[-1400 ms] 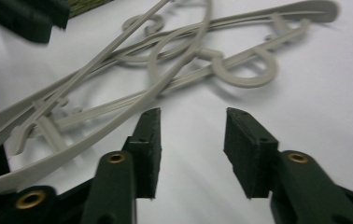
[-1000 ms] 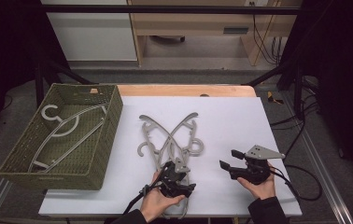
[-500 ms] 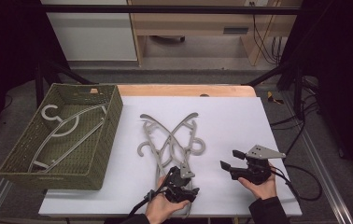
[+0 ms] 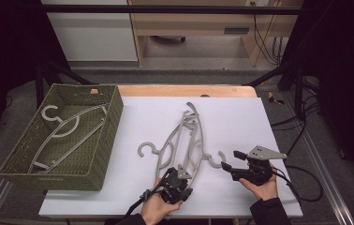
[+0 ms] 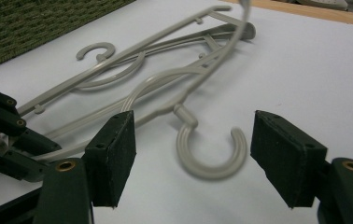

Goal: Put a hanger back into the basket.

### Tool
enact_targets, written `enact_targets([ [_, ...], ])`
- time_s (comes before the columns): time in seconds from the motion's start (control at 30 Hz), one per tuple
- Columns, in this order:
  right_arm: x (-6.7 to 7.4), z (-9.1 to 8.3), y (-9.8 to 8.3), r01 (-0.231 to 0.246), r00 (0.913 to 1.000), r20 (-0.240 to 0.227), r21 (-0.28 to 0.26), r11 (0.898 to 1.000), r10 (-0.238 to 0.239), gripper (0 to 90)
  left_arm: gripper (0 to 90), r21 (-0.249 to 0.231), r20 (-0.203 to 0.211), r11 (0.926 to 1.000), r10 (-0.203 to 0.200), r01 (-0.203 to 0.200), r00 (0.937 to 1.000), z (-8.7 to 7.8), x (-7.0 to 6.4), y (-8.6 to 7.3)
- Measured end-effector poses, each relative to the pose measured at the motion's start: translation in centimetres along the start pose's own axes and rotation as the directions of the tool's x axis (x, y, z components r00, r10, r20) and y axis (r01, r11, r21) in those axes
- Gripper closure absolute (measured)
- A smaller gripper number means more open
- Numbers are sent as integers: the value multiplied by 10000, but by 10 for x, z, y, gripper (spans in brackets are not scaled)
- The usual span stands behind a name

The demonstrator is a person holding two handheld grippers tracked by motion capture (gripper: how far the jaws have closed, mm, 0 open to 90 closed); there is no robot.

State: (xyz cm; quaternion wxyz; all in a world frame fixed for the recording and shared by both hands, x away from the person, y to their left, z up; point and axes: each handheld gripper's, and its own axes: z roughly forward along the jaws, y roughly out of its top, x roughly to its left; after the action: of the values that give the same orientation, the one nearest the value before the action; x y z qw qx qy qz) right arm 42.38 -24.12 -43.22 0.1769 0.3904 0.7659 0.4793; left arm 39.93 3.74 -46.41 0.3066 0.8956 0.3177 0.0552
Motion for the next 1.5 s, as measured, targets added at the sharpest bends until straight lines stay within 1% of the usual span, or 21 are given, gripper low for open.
enact_targets([
  [0.13,0,-1,0,-2,10000,1,-1,10000,2,310,790,123,-44,9998,182,-182,9998,-2,0,-2],
  [0.2,-1,-2,0,55,10000,-13,-5,10000,-55,309,780,258,23,9992,298,-299,9996,-2,1,1],
  [0.23,-1,-2,0,55,10000,-13,-5,10000,-55,309,747,258,23,9992,298,-299,9996,-2,1,1],
  [0.27,-1,-2,1,5,10000,16,-52,10000,-5,308,663,119,-202,9994,332,-330,9992,0,2,6],
  [0.3,-1,-3,1,-12,10000,13,-83,10000,12,307,639,12,-61,9994,336,-336,9994,1,3,10],
  [0.37,-2,-3,1,-7,10000,-5,-99,10000,6,307,617,-24,-89,9993,360,-360,9993,3,4,13],
  [0.4,-2,-4,2,-45,10000,20,-122,9999,45,306,595,5,-20,9994,346,-346,9994,10,6,20],
  [0.43,-2,-4,2,-45,10000,20,-122,9999,45,306,597,5,-20,9994,346,-346,9994,10,6,20],
  [0.47,-2,-4,2,-32,10000,26,-126,9999,32,305,591,36,23,9994,346,-346,9994,17,8,25],
  [0.53,-2,-4,2,-30,10000,30,-123,9999,31,305,595,38,-30,9994,334,-334,9994,18,8,26],
  [0.67,-3,-5,2,-60,10000,-1,-103,9999,60,304,669,33,-135,9998,171,-170,9998,21,9,32],
  [0.7,-2,-5,2,-75,10000,8,-105,9999,75,303,681,46,-231,9997,230,-229,9995,22,8,32],
  [0.73,-3,-5,2,-32,10000,-9,-91,10000,32,302,721,103,-290,9995,299,-296,9991,22,6,32],
  [0.77,-3,-5,2,-32,10000,-9,-91,10000,32,302,721,173,-255,9992,360,-355,9990,22,5,33],
  [0.8,-3,-5,2,-24,10000,-17,-72,10000,24,298,753,275,-454,9990,367,-355,9983,22,2,33],
  [0.93,-3,-6,2,-50,10000,-63,-50,10000,49,290,767,416,-308,9991,-10,23,9995,21,4,35],
  [0.97,-4,-6,2,-33,10000,-19,-62,10000,33,289,772,375,-414,9993,-31,47,9991,20,4,34],
  [1.07,-5,-8,2,-90,10000,10,-129,9999,90,282,796,396,-389,9992,-35,51,9992,18,3,32],
  [1.13,-6,-10,3,-166,9998,48,-235,9996,167,274,819,418,-369,9990,173,-157,9992,14,4,29],
  [1.37,-10,-18,5,-213,9997,112,-588,9980,220,236,820,309,-267,9989,356,-348,9990,-1,4,26],
  [1.5,-12,-22,5,-322,9993,144,-824,9961,335,191,821,-68,-152,9978,652,-653,9978,-17,5,24],
])
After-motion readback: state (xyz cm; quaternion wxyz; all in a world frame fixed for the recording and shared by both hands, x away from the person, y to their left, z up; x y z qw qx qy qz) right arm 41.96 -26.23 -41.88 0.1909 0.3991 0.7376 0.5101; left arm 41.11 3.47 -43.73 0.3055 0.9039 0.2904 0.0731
